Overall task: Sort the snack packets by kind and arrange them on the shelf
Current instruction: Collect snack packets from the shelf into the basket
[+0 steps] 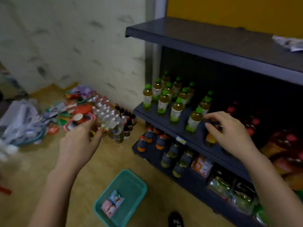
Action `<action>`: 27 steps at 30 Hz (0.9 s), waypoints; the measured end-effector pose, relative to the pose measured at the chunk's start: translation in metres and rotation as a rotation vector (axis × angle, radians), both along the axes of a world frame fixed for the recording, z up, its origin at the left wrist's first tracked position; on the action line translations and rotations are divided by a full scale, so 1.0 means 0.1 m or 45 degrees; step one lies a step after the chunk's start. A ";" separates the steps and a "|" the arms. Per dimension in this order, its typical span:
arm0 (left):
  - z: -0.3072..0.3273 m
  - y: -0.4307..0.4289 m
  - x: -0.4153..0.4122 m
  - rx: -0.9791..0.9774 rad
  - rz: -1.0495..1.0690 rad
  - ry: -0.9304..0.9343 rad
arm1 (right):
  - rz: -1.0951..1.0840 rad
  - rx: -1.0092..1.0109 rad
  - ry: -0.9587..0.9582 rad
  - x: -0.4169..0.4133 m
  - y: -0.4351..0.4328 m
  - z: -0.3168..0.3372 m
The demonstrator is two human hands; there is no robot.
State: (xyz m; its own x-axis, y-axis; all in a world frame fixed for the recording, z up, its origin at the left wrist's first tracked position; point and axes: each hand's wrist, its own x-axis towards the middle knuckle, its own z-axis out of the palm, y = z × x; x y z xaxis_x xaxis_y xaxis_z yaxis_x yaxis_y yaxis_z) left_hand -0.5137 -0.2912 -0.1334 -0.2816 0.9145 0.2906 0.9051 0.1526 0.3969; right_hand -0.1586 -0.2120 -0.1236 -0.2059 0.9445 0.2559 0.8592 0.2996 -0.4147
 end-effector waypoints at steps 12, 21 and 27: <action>0.42 0.74 1.90 0.169 -0.657 0.069 | -0.626 0.152 0.018 1.80 -1.04 0.37; 0.52 1.13 3.31 0.370 -0.776 -0.003 | -0.732 0.205 -0.019 2.91 -0.97 0.54; 0.71 1.49 3.78 0.484 -0.662 -0.003 | -0.586 0.279 0.004 3.32 -0.36 0.81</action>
